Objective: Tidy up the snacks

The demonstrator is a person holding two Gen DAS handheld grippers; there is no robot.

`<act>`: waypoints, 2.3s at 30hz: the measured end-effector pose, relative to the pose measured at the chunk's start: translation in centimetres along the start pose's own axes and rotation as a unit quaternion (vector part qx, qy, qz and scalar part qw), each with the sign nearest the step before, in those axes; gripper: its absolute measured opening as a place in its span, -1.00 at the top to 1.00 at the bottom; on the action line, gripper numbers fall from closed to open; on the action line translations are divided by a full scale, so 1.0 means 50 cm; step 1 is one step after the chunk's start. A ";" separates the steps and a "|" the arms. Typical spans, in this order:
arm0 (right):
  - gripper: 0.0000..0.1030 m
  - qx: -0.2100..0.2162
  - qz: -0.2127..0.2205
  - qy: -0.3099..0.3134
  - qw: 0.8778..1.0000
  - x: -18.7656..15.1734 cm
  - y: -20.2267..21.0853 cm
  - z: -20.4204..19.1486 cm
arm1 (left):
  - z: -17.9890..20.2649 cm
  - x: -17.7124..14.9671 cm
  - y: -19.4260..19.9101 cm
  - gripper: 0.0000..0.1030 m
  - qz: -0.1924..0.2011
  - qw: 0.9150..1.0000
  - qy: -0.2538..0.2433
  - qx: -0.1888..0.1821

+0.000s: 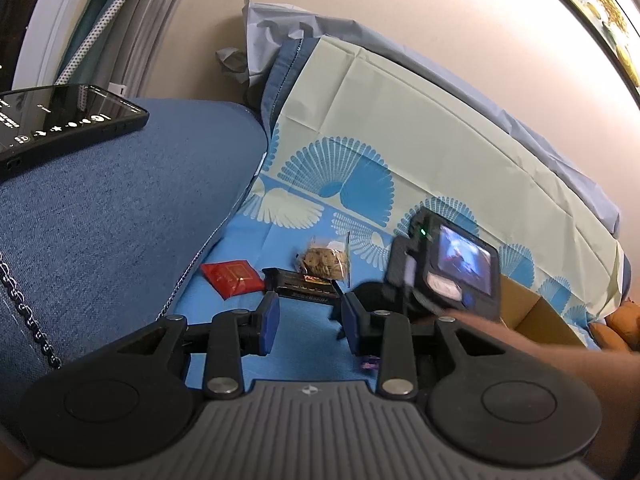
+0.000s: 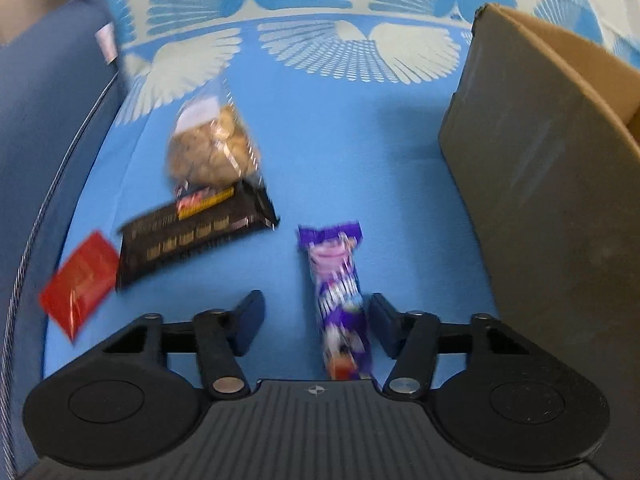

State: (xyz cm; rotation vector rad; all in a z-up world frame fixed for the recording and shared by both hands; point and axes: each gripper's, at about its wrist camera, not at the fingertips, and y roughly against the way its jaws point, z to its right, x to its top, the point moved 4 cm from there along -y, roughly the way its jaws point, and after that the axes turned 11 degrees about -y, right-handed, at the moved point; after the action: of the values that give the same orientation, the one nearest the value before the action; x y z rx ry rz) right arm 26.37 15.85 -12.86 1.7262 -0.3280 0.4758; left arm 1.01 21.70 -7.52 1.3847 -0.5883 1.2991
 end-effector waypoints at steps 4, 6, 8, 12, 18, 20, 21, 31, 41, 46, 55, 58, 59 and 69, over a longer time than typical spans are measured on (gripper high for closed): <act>0.70 0.008 0.012 0.049 0.999 -0.027 0.032 0.016 | 0.004 0.000 0.005 0.26 0.000 1.000 -0.004 -0.001; 0.71 0.024 0.015 0.055 0.998 -0.038 0.056 0.028 | 0.003 0.000 0.006 0.26 0.000 1.000 -0.003 -0.001; 0.71 0.049 0.024 0.066 0.996 -0.049 0.087 0.037 | 0.001 0.001 0.007 0.26 -0.003 1.000 0.002 -0.001; 0.71 0.115 0.038 0.106 0.987 -0.081 0.163 0.051 | -0.001 0.003 0.009 0.26 -0.007 1.000 0.009 -0.003; 0.68 0.123 0.012 0.155 0.980 -0.128 0.165 0.063 | 0.006 0.001 0.006 0.26 -0.016 1.000 0.004 0.003; 0.63 0.122 -0.002 0.147 0.982 -0.137 0.157 0.071 | 0.007 -0.001 0.006 0.26 -0.018 1.000 0.005 0.006; 0.59 0.122 -0.003 0.147 0.982 -0.143 0.156 0.075 | 0.008 -0.001 0.007 0.26 -0.018 1.000 0.005 0.007; 0.66 0.121 0.000 0.192 0.974 -0.196 0.188 0.094 | 0.016 -0.006 -0.009 0.12 -0.038 0.999 -0.015 0.009; 0.72 0.149 0.017 0.200 0.968 -0.257 0.244 0.158 | 0.038 0.026 -0.153 -0.12 -0.082 0.983 -0.144 0.082; 0.67 0.141 0.026 0.241 0.960 -0.268 0.213 0.138 | 0.013 0.039 -0.296 -0.45 -0.138 0.962 -0.193 0.138; 0.63 0.150 -0.012 0.243 0.958 -0.255 0.198 0.140 | 0.014 0.007 -0.474 -0.72 -0.236 0.917 -0.283 0.154; 0.63 0.155 -0.020 0.240 0.958 -0.251 0.195 0.143 | -0.006 0.015 -0.494 -0.73 -0.242 0.927 -0.253 0.135; 0.63 0.156 -0.022 0.239 0.958 -0.252 0.195 0.144 | -0.014 0.017 -0.496 -0.54 -0.247 0.932 -0.236 0.123; 0.63 0.154 -0.016 0.234 0.960 -0.250 0.191 0.141 | -0.001 0.045 -0.427 1.00 -0.238 0.942 -0.221 0.089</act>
State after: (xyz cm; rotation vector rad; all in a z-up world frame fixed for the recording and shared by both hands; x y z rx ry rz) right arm 11.92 6.48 -11.83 1.8471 0.1217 0.9280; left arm 20.55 28.44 -13.29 1.8535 -0.3961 0.6643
